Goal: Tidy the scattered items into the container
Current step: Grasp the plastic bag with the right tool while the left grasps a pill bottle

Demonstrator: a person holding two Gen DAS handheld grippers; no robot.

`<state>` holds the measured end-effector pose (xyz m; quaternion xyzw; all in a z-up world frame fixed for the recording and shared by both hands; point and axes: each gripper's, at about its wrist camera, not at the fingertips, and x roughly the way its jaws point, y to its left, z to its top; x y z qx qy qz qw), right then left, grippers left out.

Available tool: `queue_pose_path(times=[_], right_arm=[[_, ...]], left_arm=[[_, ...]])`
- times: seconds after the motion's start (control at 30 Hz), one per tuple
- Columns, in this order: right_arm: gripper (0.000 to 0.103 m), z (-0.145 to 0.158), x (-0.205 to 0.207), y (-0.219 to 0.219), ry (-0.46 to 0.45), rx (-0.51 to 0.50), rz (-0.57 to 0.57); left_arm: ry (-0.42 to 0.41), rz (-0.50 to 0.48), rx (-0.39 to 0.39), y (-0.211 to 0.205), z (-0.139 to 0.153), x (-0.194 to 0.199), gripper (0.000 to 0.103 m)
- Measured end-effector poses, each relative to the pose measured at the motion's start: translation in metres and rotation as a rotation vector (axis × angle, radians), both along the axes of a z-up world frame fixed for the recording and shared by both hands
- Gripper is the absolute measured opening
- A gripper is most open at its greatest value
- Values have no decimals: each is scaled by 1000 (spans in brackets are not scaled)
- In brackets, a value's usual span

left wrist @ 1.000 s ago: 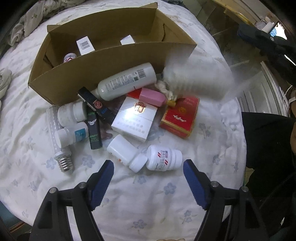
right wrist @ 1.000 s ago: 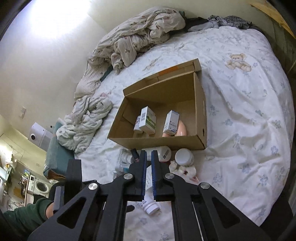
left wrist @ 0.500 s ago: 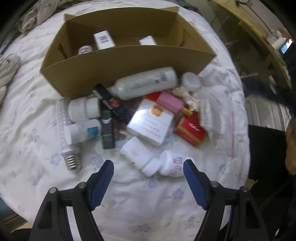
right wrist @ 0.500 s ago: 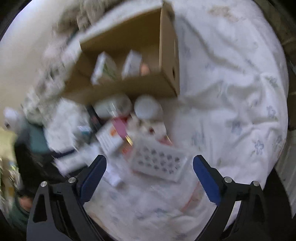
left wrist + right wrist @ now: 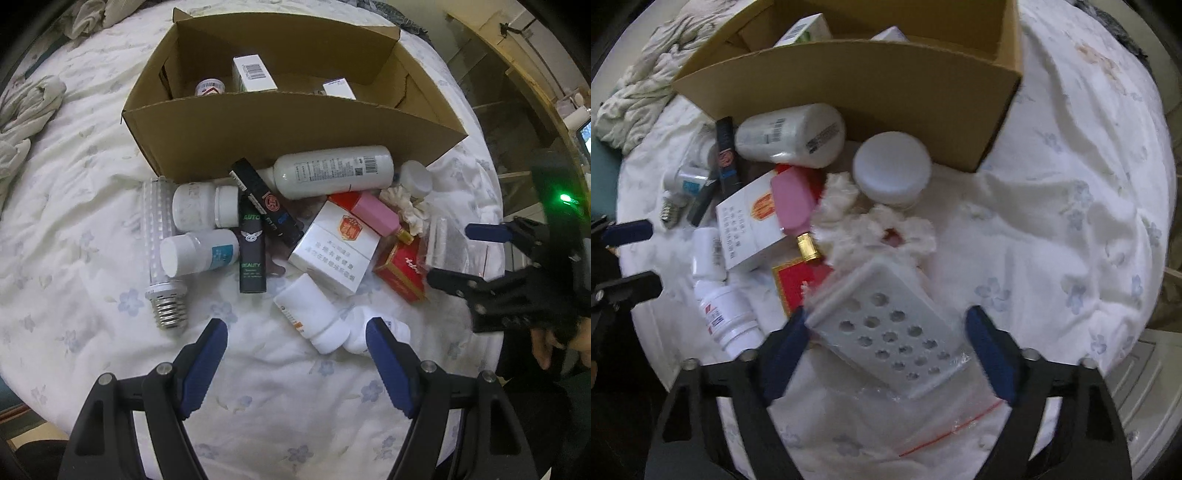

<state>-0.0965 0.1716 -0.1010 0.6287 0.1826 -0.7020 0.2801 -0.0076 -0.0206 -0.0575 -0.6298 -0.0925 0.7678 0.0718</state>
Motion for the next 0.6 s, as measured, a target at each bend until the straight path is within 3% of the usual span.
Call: queue_pose_path(times=[0.07,0.23,0.33,0.47,0.6], right_arm=[[64,5,2,3,24,-7,1],[62,24,-2,24,37,-65,-67],[62,48,-5,50,49,-178,-162],[62,80,-12,81,62,-375,-272],[62,88,-16,92,29,-456,-347]], left_arm=[[0,2,7,-2,1,0,78],[-4,-38,16,6,1,5,78],[28,-148,-25,31,5,14,78],[115,-339,-138,75,11,25,78],[127,-405,-191,97,2,21,78]])
